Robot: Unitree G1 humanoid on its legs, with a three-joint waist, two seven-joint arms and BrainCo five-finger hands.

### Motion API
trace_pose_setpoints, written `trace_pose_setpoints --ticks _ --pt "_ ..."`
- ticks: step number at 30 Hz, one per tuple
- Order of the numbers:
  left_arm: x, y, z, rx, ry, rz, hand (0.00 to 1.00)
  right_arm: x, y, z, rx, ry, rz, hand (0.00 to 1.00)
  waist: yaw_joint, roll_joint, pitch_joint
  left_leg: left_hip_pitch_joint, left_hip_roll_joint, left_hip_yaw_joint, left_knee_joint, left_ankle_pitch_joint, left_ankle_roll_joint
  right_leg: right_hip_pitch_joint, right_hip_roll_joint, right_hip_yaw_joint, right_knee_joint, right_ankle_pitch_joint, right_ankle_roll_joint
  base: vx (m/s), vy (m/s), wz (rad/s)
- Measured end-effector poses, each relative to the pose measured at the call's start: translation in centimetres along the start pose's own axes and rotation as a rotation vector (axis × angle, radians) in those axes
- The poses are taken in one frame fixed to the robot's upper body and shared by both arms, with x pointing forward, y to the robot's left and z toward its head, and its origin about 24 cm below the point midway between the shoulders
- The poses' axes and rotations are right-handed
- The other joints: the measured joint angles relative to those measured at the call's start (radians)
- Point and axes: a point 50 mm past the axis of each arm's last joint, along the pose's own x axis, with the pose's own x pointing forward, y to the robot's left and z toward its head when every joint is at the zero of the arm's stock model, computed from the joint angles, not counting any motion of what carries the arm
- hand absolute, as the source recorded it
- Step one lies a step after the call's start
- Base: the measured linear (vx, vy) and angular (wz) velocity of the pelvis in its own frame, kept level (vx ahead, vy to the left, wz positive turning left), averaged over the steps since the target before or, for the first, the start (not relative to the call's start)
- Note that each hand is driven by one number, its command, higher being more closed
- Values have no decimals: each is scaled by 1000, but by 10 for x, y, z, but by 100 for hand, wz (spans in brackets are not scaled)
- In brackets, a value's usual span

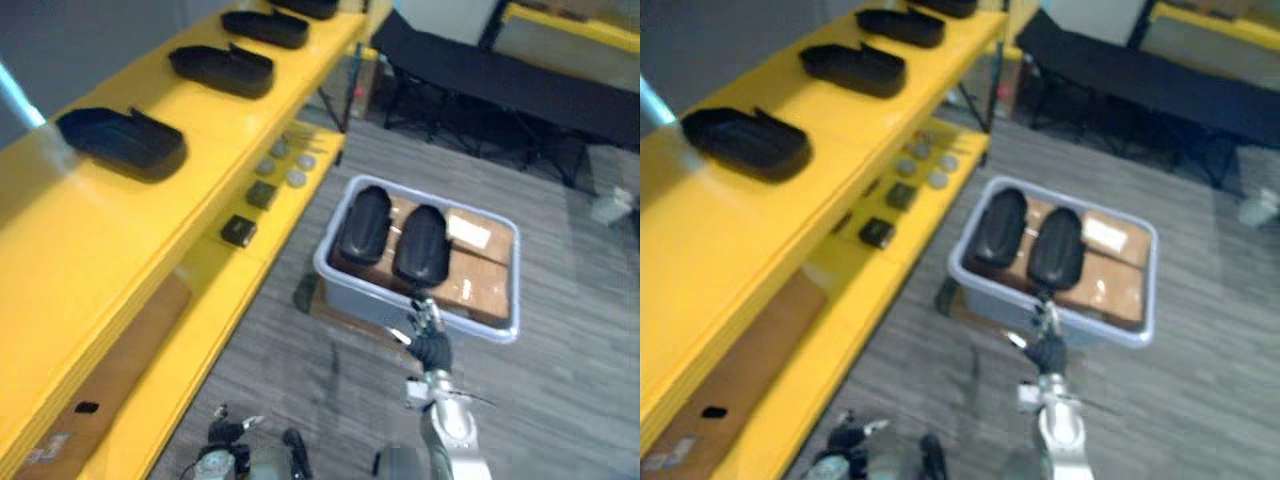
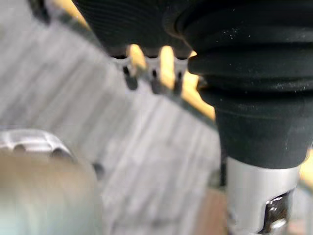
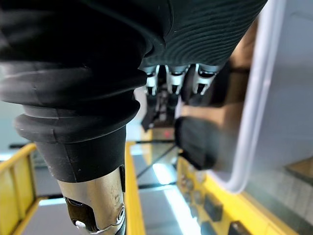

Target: Walk over and take plastic housings, then place them on the shelf

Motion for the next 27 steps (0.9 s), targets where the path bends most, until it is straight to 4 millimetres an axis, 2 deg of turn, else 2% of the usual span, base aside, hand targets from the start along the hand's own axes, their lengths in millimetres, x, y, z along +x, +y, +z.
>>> trace_pose_setpoints --ticks 2,3,4,5,6,7,9,10,13,16,24,25,27 --pt "0 11 -6 8 20 26 0 0 1 -1 -2 4 5 0 1 -3 -2 -46 67 62 58 5 -7 -3 1 -32 -102 46 86 -67 -209 -90" --pt "-1 15 -9 11 30 35 0 -1 1 -2 -3 10 6 0 4 -12 -2 -53 77 69 76 9 -8 -2 -1 -40 -128 53 99 -41 -261 -84" --pt "-2 24 -16 -10 50 66 0 -1 2 -7 -5 29 15 0 7 -43 3 -65 82 35 140 14 -21 -5 -7 -39 -168 68 115 7 -342 -102" --pt "-5 27 -23 -36 70 84 0 2 0 -9 -26 37 25 0 17 -53 11 -109 87 -118 220 9 -56 -3 15 -30 -191 19 134 11 -481 -147" --pt "-7 21 -28 -79 89 84 0 9 -7 -6 -65 26 35 0 35 -11 27 -132 94 -291 244 -10 -89 -2 68 8 -231 30 130 10 -361 -134" --pt "-9 18 -31 -89 99 79 0 13 -11 -4 -84 19 31 0 35 5 39 -127 93 -363 228 -15 -108 -2 89 19 -235 35 124 -28 -233 -90" --pt "-12 16 -38 -83 121 75 0 15 -37 -5 -99 30 -62 0 11 24 35 -76 86 -487 121 7 -176 0 118 17 -248 40 116 -7 -118 -17" --pt "-12 14 -39 -86 122 76 0 15 -44 -5 -101 31 -101 0 10 22 36 -59 88 -484 83 20 -187 -2 119 18 -250 41 115 4 -154 -9" --pt "-12 20 -40 -76 124 106 0 14 -66 -5 -85 36 -230 0 6 -2 37 -7 89 -457 -44 94 -199 -18 123 40 -273 60 96 -17 -109 -16" --pt "-14 21 -42 -69 129 119 0 9 -73 -8 -66 47 -292 0 -8 1 34 39 86 -453 -113 129 -204 6 125 40 -297 70 92 -4 -49 -3" --pt "-15 17 -41 -14 105 82 0 4 -75 -16 77 81 -355 0 -4 15 -2 94 73 -444 -142 138 -201 59 119 41 -335 87 96 -3 9 -1" --pt "-15 17 -42 -21 106 81 0 5 -77 -16 80 83 -370 0 -4 18 -3 95 70 -458 -141 137 -201 70 117 29 -337 87 96 -23 9 36" --pt "-15 12 -34 -26 71 61 0 12 -95 -8 92 46 -480 0 -7 34 -10 21 48 -510 -104 138 -193 76 97 -46 -338 82 99 -72 30 82"
